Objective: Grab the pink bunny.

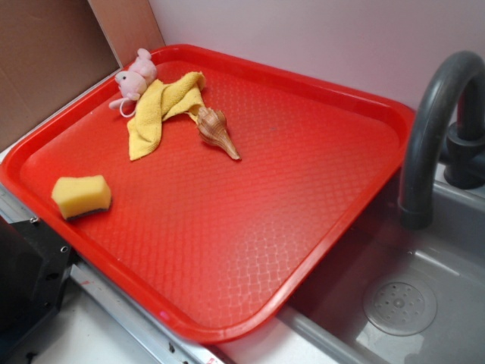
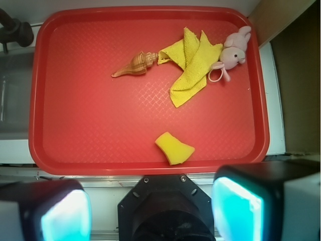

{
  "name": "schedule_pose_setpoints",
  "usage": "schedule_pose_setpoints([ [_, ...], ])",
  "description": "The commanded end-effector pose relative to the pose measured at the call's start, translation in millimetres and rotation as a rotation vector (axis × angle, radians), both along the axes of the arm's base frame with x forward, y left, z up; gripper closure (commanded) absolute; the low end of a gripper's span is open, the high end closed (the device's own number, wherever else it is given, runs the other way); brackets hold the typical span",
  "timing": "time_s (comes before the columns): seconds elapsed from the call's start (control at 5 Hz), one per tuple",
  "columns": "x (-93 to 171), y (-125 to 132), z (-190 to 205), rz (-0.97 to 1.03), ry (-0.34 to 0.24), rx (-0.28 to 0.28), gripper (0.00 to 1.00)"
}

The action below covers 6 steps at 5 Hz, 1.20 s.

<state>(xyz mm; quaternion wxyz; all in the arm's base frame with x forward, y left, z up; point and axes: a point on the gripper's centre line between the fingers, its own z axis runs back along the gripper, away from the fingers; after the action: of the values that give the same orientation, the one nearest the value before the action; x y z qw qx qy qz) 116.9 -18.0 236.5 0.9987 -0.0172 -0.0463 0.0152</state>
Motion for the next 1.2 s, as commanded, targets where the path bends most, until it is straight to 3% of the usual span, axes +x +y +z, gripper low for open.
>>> schedule_pose_setpoints([
  [0.0,0,0,0,0.0,0.0,0.0,0.0],
  [0.2,26,26,-10,0.251,-0.064,0.055,0.0],
  [0.4,41,55,-25,0.503,-0.09,0.001,0.0],
  [0.6,54,81,-47,0.687,-0.166,0.018,0.0],
  [0.8,79,124,-85,0.878,-0.278,0.156,0.0],
  [1.0,100,147,-110,0.962,-0.363,0.214,0.0],
])
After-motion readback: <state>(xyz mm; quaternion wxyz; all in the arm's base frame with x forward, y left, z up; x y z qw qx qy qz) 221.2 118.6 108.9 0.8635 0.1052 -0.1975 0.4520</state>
